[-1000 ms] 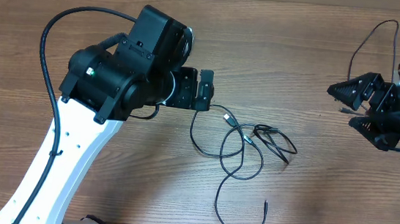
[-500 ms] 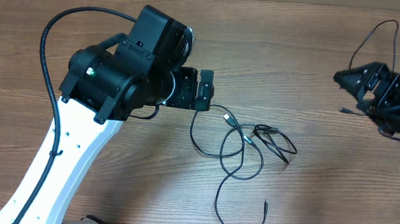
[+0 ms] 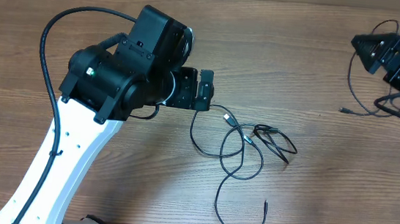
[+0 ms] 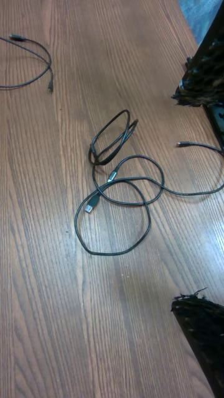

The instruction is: Untangle cables

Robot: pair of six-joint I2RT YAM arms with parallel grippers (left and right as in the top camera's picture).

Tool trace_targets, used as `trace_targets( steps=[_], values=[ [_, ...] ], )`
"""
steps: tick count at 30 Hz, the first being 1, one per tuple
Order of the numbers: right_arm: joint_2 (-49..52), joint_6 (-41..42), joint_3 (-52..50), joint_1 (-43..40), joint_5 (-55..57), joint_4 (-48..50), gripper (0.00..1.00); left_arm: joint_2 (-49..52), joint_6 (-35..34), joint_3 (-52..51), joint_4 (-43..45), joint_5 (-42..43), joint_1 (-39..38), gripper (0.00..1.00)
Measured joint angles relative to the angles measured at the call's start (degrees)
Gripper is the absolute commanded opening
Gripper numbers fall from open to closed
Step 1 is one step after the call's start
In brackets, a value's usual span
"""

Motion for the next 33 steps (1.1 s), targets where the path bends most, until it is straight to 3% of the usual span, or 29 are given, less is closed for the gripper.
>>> trace_targets(
  steps=[12, 18, 26, 33],
  values=[
    [0.00, 0.04, 0.00, 0.00, 0.22, -1.25, 1.00, 0.00, 0.00, 0.00, 0.00, 0.00, 0.00, 1.00],
    [0.09, 0.74, 0.00, 0.04, 8.35, -0.83, 1.00, 0.00, 0.00, 0.00, 0.00, 0.00, 0.00, 1.00],
    [4.83, 5.99, 0.00, 0.02, 18.95, 3.93, 1.00, 0.00, 0.00, 0.00, 0.00, 0.00, 0.00, 0.99],
    [11.74, 12.79, -0.02, 0.02, 24.46, 13.90, 1.00, 0.00, 0.00, 0.00, 0.00, 0.00, 0.00, 1.00]
  ],
)
